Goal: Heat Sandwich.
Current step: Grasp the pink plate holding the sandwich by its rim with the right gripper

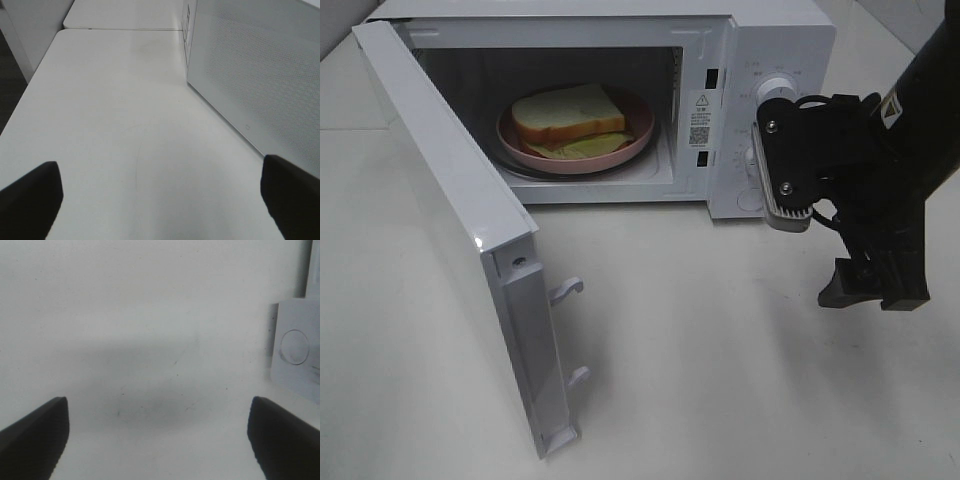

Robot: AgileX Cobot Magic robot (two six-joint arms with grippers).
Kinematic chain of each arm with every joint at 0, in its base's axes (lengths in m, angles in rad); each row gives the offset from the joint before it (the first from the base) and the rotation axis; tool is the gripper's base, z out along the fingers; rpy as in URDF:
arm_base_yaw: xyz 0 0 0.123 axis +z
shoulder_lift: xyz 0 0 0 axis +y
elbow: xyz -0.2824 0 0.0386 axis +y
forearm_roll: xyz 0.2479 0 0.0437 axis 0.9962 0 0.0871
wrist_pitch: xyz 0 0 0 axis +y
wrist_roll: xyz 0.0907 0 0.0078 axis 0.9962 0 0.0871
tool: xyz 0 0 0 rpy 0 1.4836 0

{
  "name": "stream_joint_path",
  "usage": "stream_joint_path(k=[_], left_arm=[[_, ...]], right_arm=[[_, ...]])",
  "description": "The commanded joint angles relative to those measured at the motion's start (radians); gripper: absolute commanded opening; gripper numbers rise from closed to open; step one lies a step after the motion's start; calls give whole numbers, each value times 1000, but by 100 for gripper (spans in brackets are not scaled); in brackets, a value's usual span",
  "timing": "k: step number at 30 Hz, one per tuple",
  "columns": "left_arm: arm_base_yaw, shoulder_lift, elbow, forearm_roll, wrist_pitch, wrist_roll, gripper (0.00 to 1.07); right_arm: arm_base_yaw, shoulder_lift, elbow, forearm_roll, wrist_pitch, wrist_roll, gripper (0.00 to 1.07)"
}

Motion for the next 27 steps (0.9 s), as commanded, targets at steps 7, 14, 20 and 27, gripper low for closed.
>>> stream_joint_path(k=[7, 14, 20, 27], left_arm=[[3, -28, 3, 0, -2, -1, 103], [3, -28, 3, 0, -2, -1, 103], [3, -28, 3, 0, -2, -1, 103], [3, -28, 3, 0, -2, -1, 103]], right_arm=[[23, -6, -4, -39, -33, -84, 91], [70, 26, -42, -46, -66, -123, 91], [70, 111, -139, -46, -67, -123, 90], [108, 197, -238, -47, -83, -123, 90]])
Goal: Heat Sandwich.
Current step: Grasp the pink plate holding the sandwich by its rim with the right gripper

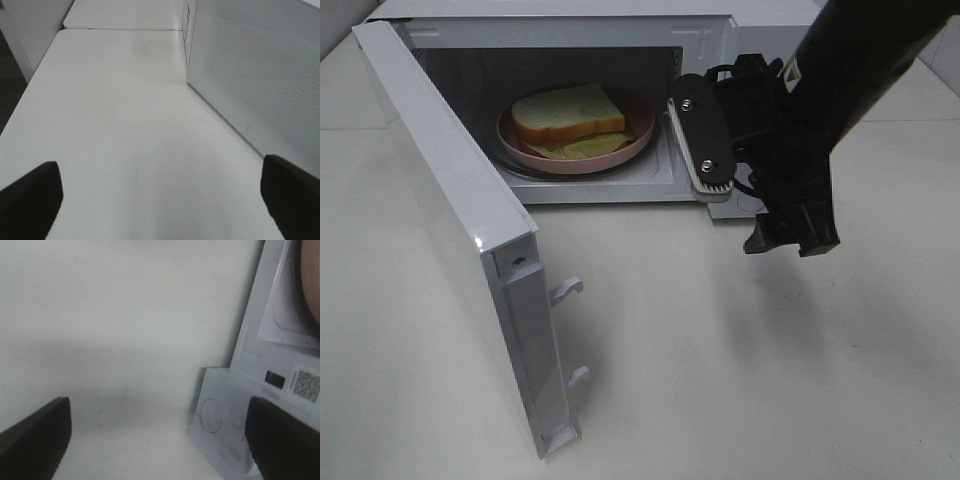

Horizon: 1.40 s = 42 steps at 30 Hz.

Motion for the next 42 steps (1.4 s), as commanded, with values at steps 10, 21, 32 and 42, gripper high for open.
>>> stream_joint_path(k=[10, 21, 32, 42], left_arm=[[3, -28, 3, 0, -2, -1, 103], [3, -28, 3, 0, -2, -1, 103], [3, -28, 3, 0, -2, -1, 103], [3, -28, 3, 0, -2, -1, 103]], right_arm=[[45, 159, -176, -1, -29, -13, 88], [57, 291, -309, 7, -72, -13, 88], [57, 416, -436, 9, -78, 2, 85], [57, 517, -559, 9, -70, 56, 84]])
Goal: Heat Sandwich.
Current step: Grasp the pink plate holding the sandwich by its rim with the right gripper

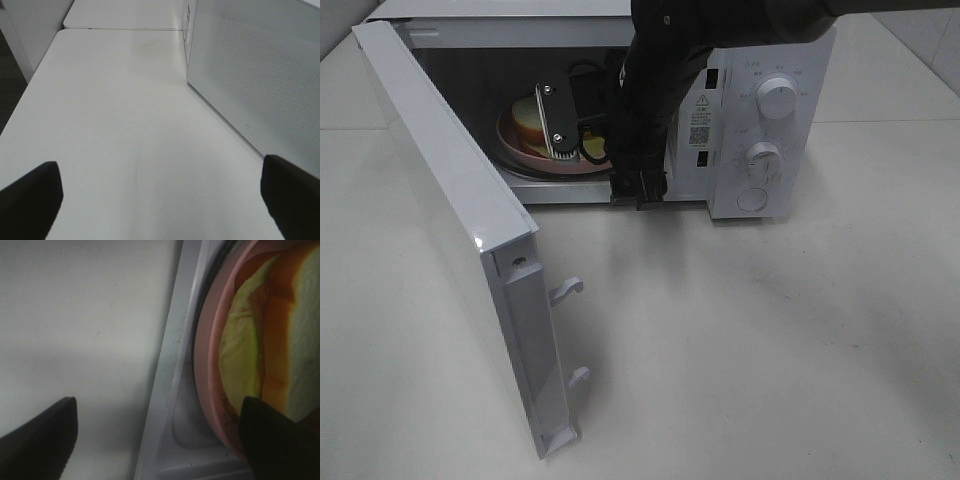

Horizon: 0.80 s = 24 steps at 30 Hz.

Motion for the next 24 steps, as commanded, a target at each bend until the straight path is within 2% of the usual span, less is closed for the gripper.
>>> stream_joint_path(k=[1, 24], left_arm=[[3, -28, 3, 0, -2, -1, 103], [3, -28, 3, 0, -2, -1, 103]], right_arm=[[3, 31, -43, -1, 10, 22, 84], [0, 201, -236, -32, 15, 22, 81]])
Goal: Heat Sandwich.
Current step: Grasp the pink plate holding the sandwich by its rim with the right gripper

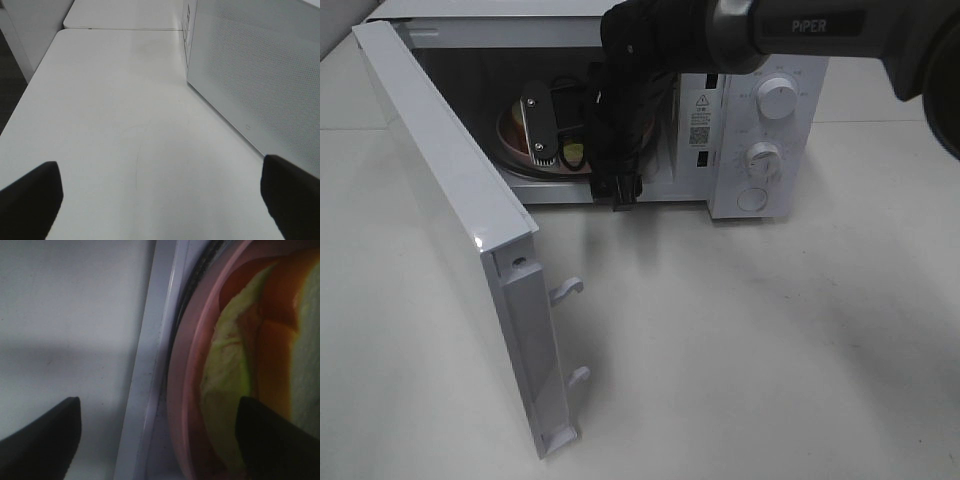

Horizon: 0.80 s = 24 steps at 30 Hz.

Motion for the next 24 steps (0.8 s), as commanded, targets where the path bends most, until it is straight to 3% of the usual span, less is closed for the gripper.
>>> stream_joint_path(k=[1, 7, 11, 12, 13, 15, 24], left_arm=[[3, -28, 3, 0, -2, -1, 103], [3, -28, 3, 0, -2, -1, 103], [3, -28, 3, 3, -2, -1, 103], [3, -28, 3, 3, -2, -1, 103], [3, -28, 3, 3, -2, -1, 103], [3, -28, 3, 3, -2, -1, 103], [3, -28, 3, 3, -2, -1, 103]], right_arm=[[0, 30, -40, -8, 5, 0, 81], [0, 68, -78, -24, 14, 7, 74], [0, 74, -79, -26, 26, 19, 38], [0, 74, -79, -26, 26, 19, 38], [0, 74, -79, -32, 26, 44, 17], [0, 74, -79, -39, 25, 67, 0], [0, 74, -79, -53, 33, 84, 0]])
